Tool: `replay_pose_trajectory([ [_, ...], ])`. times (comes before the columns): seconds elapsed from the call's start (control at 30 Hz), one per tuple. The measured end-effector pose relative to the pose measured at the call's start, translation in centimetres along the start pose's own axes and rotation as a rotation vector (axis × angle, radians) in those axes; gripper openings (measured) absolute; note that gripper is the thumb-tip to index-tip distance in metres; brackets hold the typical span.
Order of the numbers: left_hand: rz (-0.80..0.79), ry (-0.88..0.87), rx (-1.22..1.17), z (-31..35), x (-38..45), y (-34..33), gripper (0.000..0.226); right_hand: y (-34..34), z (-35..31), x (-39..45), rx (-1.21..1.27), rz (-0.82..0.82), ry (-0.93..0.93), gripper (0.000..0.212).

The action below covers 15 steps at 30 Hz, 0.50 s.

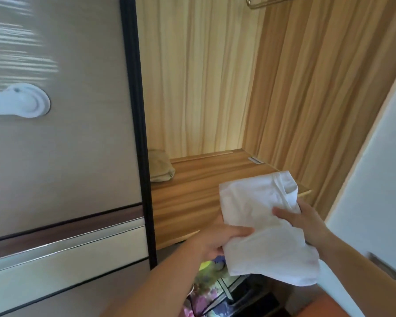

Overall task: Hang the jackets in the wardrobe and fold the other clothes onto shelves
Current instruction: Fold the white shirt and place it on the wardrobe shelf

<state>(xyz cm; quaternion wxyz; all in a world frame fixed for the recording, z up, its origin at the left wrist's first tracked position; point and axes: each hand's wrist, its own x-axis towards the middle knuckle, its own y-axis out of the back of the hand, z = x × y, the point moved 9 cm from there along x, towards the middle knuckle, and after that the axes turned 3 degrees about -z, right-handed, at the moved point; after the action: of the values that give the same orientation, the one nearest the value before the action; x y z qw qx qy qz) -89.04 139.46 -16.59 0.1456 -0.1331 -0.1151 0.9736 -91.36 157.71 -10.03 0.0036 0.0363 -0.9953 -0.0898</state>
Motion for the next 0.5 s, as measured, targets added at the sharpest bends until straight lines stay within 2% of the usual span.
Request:
replay_pose_trajectory([
  [0.07, 0.038, -0.020, -0.004, 0.5, 1.1, 1.5, 0.087, -1.3, 0.7, 2.8, 0.043, -0.046, -0.038, 0.049],
  [0.13, 0.090, -0.045, -0.007, 1.4, 2.1, 3.1, 0.081, -2.8, 0.9, 5.2, 0.047, -0.090, -0.058, 0.051],
  [0.2, 0.142, -0.066, -0.007, 2.1, 3.1, 4.9, 0.083, -4.8, 1.0, 7.5, 0.122, -0.207, -0.070, 0.050],
  [0.3, 0.221, -0.067, -0.014, 2.5, 4.4, 7.1, 0.084, -7.6, 0.9, 10.2, 0.133, -0.391, -0.100, 0.071],
  [0.43, 0.307, -0.067, -0.012, 2.6, 6.4, 9.2, 0.080, -8.7, 3.7, 14.4, -0.015, -0.461, -0.214, 0.061],
  [0.5, 0.349, -0.053, -0.002, 2.2, 7.8, 10.2, 0.080, -9.2, 4.5, 16.4, -0.147, -0.544, -0.219, 0.037],
])
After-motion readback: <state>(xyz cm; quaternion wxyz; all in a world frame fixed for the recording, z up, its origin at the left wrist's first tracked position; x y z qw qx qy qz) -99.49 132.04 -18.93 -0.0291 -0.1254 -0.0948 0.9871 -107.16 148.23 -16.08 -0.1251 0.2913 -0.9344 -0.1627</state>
